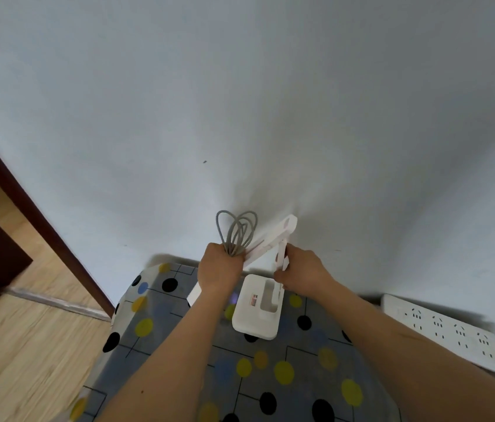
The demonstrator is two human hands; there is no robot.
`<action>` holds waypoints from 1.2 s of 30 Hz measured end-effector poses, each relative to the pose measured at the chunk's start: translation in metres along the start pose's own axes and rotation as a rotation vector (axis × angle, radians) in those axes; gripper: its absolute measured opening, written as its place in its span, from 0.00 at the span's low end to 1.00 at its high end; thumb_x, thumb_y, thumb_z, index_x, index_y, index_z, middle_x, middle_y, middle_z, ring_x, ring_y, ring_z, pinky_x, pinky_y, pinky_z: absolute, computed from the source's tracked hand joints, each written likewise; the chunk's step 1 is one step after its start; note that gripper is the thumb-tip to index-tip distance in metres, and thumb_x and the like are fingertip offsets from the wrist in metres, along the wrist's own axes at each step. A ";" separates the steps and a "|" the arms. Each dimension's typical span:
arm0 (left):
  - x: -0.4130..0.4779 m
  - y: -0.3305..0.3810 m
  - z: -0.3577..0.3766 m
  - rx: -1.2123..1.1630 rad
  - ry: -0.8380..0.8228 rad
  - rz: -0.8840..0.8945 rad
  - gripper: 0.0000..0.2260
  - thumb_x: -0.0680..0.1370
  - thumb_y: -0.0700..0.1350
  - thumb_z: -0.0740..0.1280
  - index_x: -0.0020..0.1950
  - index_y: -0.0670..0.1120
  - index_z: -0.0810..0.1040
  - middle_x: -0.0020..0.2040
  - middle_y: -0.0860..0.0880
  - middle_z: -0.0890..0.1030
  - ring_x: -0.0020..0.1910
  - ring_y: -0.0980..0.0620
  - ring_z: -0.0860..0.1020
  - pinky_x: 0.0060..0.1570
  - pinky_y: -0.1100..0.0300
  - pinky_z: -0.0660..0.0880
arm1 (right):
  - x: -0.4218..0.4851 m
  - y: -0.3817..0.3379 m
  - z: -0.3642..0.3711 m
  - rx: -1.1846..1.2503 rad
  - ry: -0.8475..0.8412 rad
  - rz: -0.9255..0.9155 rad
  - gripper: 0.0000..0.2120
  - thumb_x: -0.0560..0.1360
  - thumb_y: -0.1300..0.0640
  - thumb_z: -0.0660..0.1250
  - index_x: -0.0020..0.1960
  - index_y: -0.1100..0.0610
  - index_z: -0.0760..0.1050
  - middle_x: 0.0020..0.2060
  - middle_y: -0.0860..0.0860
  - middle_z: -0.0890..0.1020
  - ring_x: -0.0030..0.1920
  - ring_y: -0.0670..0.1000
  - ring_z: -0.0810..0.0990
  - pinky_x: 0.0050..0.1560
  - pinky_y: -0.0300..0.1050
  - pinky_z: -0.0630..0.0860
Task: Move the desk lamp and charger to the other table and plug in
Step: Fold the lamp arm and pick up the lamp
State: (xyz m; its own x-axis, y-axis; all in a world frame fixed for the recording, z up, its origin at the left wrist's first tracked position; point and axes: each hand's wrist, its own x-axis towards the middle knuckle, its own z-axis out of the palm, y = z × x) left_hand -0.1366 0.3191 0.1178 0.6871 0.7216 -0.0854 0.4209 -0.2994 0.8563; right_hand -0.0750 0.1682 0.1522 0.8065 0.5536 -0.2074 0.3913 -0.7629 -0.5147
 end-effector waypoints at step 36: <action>0.002 -0.019 0.040 -0.279 -0.286 -0.259 0.06 0.74 0.42 0.68 0.37 0.50 0.79 0.37 0.49 0.84 0.41 0.51 0.82 0.38 0.57 0.77 | 0.011 0.008 0.016 -0.010 -0.026 0.037 0.26 0.74 0.57 0.68 0.69 0.57 0.62 0.54 0.58 0.81 0.51 0.58 0.81 0.53 0.53 0.79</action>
State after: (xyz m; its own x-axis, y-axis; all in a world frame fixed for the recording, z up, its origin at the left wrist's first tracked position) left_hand -0.1194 0.3017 0.0808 0.7322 0.5380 -0.4177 0.4520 0.0749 0.8889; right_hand -0.0702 0.1741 0.1323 0.8090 0.5333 -0.2473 0.3661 -0.7862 -0.4978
